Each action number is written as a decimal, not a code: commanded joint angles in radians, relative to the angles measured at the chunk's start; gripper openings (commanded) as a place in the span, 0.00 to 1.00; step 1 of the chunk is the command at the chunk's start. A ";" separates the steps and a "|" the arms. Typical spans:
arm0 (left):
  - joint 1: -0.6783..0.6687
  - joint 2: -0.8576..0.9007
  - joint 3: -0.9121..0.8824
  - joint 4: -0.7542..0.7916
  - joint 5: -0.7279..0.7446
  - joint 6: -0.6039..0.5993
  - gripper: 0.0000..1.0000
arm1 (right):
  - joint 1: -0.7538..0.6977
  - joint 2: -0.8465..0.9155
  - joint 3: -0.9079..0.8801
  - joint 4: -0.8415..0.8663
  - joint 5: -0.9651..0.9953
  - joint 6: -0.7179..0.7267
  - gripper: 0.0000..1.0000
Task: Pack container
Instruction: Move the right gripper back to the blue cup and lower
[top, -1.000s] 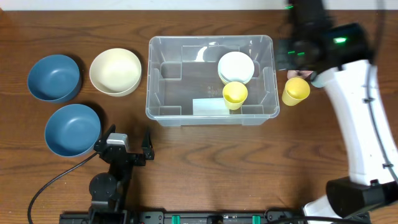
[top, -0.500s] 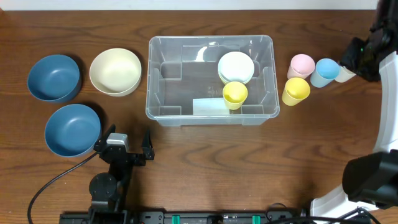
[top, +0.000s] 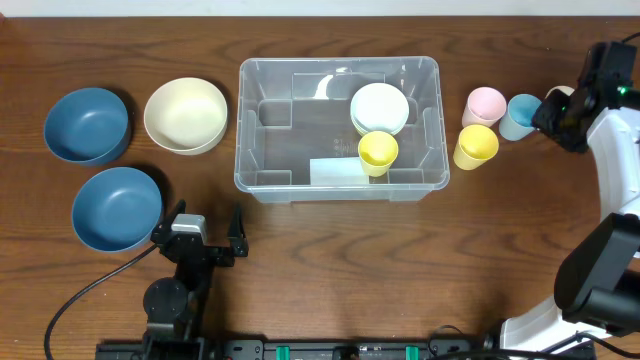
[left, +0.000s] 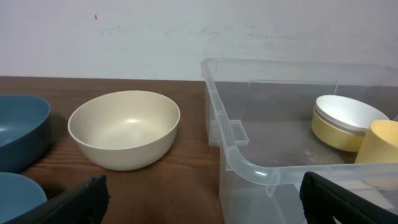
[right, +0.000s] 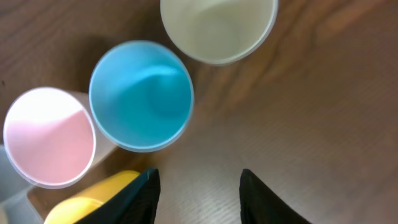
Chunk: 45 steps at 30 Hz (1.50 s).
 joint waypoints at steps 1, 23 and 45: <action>0.005 -0.005 -0.016 -0.035 0.015 0.013 0.98 | -0.003 0.008 -0.061 0.063 -0.021 0.015 0.42; 0.005 -0.005 -0.016 -0.035 0.015 0.013 0.98 | -0.003 0.143 -0.128 0.268 -0.029 0.014 0.32; 0.005 -0.005 -0.016 -0.035 0.015 0.013 0.98 | -0.003 -0.054 -0.069 0.057 -0.031 0.015 0.01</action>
